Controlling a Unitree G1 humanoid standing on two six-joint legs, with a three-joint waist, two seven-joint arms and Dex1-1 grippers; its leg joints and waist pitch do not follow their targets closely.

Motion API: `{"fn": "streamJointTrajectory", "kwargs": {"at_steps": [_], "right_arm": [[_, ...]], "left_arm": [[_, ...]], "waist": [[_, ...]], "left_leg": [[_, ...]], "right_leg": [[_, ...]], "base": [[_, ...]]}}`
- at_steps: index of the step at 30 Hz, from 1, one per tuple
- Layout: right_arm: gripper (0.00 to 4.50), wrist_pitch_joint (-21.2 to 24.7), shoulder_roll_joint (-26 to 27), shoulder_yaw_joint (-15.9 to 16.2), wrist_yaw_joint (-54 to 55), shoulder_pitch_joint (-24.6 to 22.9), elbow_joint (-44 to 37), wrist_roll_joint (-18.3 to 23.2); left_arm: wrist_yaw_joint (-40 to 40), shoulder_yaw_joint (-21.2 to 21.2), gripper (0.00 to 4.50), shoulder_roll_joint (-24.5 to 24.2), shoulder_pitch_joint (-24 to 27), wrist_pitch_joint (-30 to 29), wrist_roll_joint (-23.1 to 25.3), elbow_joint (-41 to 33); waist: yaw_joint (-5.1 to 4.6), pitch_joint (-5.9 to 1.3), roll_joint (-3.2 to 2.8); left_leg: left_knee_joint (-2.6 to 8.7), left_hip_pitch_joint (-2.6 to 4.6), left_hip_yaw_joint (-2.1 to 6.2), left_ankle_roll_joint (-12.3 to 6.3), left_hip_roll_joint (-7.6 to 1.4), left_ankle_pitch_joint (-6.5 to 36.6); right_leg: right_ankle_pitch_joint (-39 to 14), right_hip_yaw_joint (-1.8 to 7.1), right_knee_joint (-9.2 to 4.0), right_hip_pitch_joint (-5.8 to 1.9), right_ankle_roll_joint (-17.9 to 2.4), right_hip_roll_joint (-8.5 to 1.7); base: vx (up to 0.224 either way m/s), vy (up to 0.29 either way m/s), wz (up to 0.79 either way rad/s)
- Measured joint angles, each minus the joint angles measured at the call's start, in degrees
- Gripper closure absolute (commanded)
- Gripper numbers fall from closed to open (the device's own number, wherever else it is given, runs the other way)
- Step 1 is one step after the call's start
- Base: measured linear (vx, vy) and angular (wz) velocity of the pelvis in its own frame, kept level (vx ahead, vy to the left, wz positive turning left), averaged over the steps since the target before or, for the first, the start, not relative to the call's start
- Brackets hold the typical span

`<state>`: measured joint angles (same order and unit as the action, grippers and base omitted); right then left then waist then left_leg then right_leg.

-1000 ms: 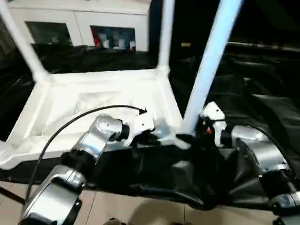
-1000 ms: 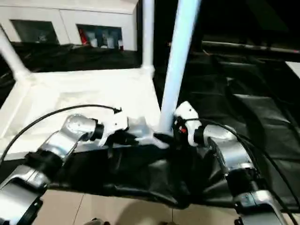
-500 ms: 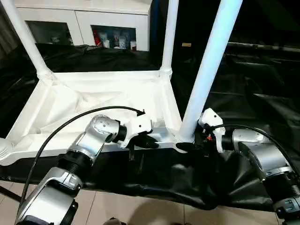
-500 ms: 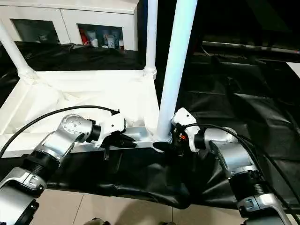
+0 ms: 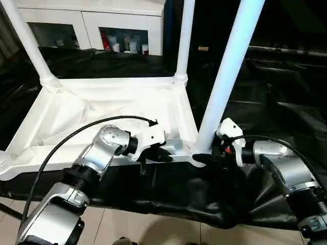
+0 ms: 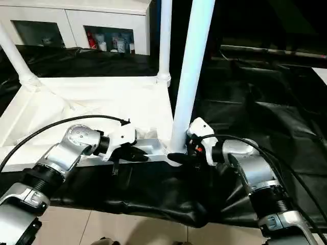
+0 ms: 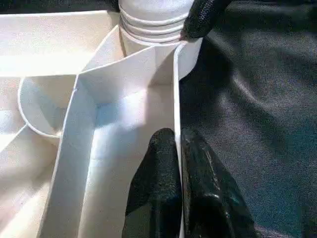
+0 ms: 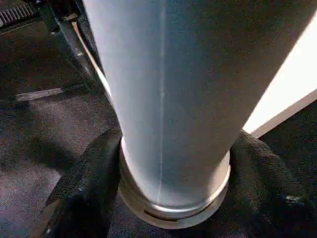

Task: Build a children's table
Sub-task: Rotate leg to tighten

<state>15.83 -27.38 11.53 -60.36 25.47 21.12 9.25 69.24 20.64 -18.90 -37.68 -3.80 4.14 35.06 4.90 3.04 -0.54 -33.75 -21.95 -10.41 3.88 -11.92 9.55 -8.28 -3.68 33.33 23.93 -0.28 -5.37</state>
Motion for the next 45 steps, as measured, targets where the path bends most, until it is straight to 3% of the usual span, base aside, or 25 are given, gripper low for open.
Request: {"fn": "streamJointTrajectory", "kwargs": {"at_steps": [5, 9, 14, 21, 24, 26, 33, 36, 41, 45], "right_arm": [[1.77, -0.3, 4.0, -1.4, 5.7, 1.5, 4.2, -0.2], [1.77, 0.1, 14.0, -7.3, 27.7, 6.2, 13.1, -0.8], [1.78, -0.9, 19.1, -12.2, 43.6, 9.2, 18.5, -0.8], [1.78, -3.6, 22.0, -12.8, 52.2, 13.9, 25.9, -3.4], [1.78, -4.7, 22.2, -13.5, 52.3, 14.1, 26.7, -3.3], [1.08, -6.0, 22.2, -14.1, 52.2, 14.1, 27.3, -3.0], [0.60, -8.9, 19.0, -13.3, 42.7, 14.1, 26.7, -2.6], [0.60, -8.2, 15.7, -10.8, 34.3, 13.3, 23.3, -2.7], [0.60, -7.8, 5.8, -3.8, 16.2, 5.6, 12.0, -2.9], [0.60, -7.3, 2.3, -2.0, 9.3, 3.4, 8.0, -2.7]], "left_arm": [[-3.1, -0.8, 4.50, 0.9, -0.6, -1.6, 0.3, 1.5], [-15.5, -2.9, 4.50, 6.7, -5.6, -4.9, 2.5, 9.8], [-27.2, -4.1, 4.50, 14.1, -8.9, -8.9, 2.6, 15.0], [-34.4, -5.0, 4.50, 18.3, -11.9, -9.0, 3.5, 20.4], [-34.6, -4.8, 4.50, 17.9, -12.2, -8.3, 3.8, 21.0], [-34.5, -4.4, 4.50, 17.6, -12.3, -7.3, 4.4, 21.4], [-32.0, -4.0, 4.50, 15.3, -12.4, -4.4, 4.6, 22.0], [-29.1, -3.8, 4.50, 13.7, -12.1, -2.7, 4.6, 22.0], [-14.9, -2.1, 4.50, 7.4, -7.2, 3.3, 3.1, 14.9], [-8.2, -0.8, 4.50, 4.9, -5.4, 4.6, 2.1, 11.4]], "waist": [[-0.87, -0.07, 0.31], [-2.15, 0.01, 0.60], [-2.00, 0.00, 0.58], [-1.58, -0.06, 0.47], [-1.52, -0.08, 0.45], [-1.51, -0.07, 0.45], [-1.83, 0.00, 0.33], [-1.88, 0.01, 0.31], [-1.12, -0.09, 0.00], [-0.38, -0.02, -0.12]], "left_leg": [[-0.13, 0.19, 0.03, 0.02, -0.01, 0.0], [-0.18, 0.24, 0.09, 0.11, 0.06, -0.1], [-0.16, 0.23, 0.16, 0.10, 0.09, -0.1], [-0.15, 0.21, 0.21, 0.10, 0.10, -0.1], [-0.14, 0.21, 0.23, 0.10, 0.10, -0.1], [-0.13, 0.20, 0.24, 0.10, 0.09, -0.1], [-0.09, 0.12, 0.28, 0.10, 0.06, -0.1], [-0.02, 0.10, 0.37, 0.10, 0.04, -0.1], [0.16, 0.08, 0.41, 0.10, 0.03, -0.1], [0.03, -0.01, 0.37, 0.10, 0.02, -0.1]], "right_leg": [[0.0, 0.02, 0.26, -0.03, 0.0, 0.02], [-0.1, 0.01, 0.24, 0.04, 0.2, -0.02], [-0.1, -0.01, 0.01, -0.12, 0.2, -0.02], [0.0, -0.03, -0.06, -0.24, 0.1, -0.02], [0.0, -0.05, -0.06, -0.26, 0.1, -0.02], [0.0, -0.06, -0.06, -0.26, 0.1, -0.02], [0.1, -0.14, -0.05, -0.15, 0.0, 0.01], [0.3, -0.21, -0.06, -0.14, -0.3, 0.05], [0.3, -0.26, -0.06, -0.15, -0.3, 0.05], [0.3, -0.22, -0.06, -0.08, -0.3, 0.04]], "base": [[0.000, 0.000, 0.00], [-0.040, -0.002, -0.02], [0.000, 0.000, 0.00], [0.000, 0.000, 0.00], [0.000, 0.000, 0.00], [0.000, 0.000, 0.00], [0.000, 0.000, 0.00], [0.000, 0.000, 0.00], [0.000, 0.000, 0.00], [0.000, 0.000, 0.00]]}}
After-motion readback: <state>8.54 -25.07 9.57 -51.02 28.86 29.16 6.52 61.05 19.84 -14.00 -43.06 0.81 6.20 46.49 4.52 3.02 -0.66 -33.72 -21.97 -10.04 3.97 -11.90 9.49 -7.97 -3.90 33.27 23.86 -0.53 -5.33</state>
